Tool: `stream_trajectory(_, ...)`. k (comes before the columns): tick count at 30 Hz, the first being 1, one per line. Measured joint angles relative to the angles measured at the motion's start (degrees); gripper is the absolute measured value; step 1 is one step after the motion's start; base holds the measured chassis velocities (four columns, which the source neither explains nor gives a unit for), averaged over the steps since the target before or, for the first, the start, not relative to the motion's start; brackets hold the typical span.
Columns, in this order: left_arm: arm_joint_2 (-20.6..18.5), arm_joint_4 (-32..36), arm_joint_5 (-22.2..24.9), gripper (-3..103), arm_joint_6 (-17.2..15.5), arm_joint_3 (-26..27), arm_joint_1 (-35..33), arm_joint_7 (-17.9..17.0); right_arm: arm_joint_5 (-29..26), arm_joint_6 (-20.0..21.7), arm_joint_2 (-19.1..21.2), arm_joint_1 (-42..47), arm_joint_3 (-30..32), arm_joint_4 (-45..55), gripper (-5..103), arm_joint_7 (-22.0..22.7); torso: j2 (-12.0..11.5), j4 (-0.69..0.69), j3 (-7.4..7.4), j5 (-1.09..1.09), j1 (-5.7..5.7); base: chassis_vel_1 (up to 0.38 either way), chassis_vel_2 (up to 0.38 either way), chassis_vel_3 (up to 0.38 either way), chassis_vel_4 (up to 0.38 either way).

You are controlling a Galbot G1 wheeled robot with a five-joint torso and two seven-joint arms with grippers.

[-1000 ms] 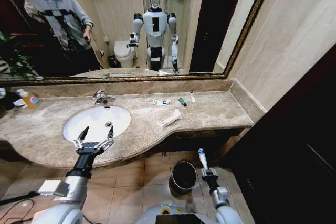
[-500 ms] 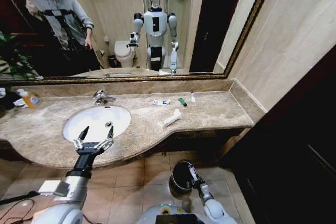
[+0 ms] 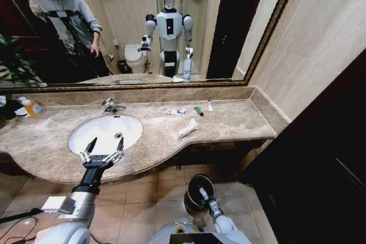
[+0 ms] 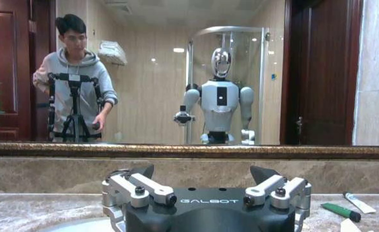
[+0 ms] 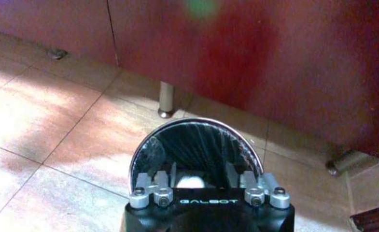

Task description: Pick up the trash from the sink and place it in the trash bin.

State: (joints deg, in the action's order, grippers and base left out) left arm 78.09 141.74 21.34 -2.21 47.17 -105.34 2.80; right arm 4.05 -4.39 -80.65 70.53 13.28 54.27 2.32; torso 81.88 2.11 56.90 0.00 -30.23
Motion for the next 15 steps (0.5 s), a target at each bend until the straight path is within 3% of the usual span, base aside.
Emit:
stream_trajectory(2,0.0,0.0,0.0,100,0.0,0.0,0.0,0.0,0.02,-0.11,0.1,0.22,0.1,0.13,57,-0.01,0.0,0.0,0.0,0.0,0.0,0.0,0.0,0.0,0.0)
stream_trajectory(5,0.0,0.0,0.0,100,0.0,0.0,0.0,0.0,-0.3,-0.19,0.3,0.89,0.55,0.76,74,-0.04,0.0,0.0,0.0,0.0,0.0,0.0,0.0,0.0,0.0)
stream_trajectory(6,0.0,0.0,0.0,100,0.0,0.0,0.0,0.0,-0.3,-0.19,0.3,0.89,0.55,0.76,74,-0.04,0.0,0.0,0.0,0.0,0.0,0.0,0.0,0.0,0.0)
stream_trajectory(9,0.0,0.0,0.0,100,0.0,0.0,0.0,0.0,-1.2,-0.17,0.63,1.48,0.97,1.76,89,-0.04,0.0,0.0,0.0,0.0,0.0,0.0,0.0,0.0,0.0)
stream_trajectory(15,0.0,0.0,0.0,100,0.0,0.0,0.0,0.0,-2.07,0.05,1.18,2.77,1.16,3.71,99,0.01,0.0,0.0,0.0,0.0,0.0,0.0,0.0,0.0,0.0)
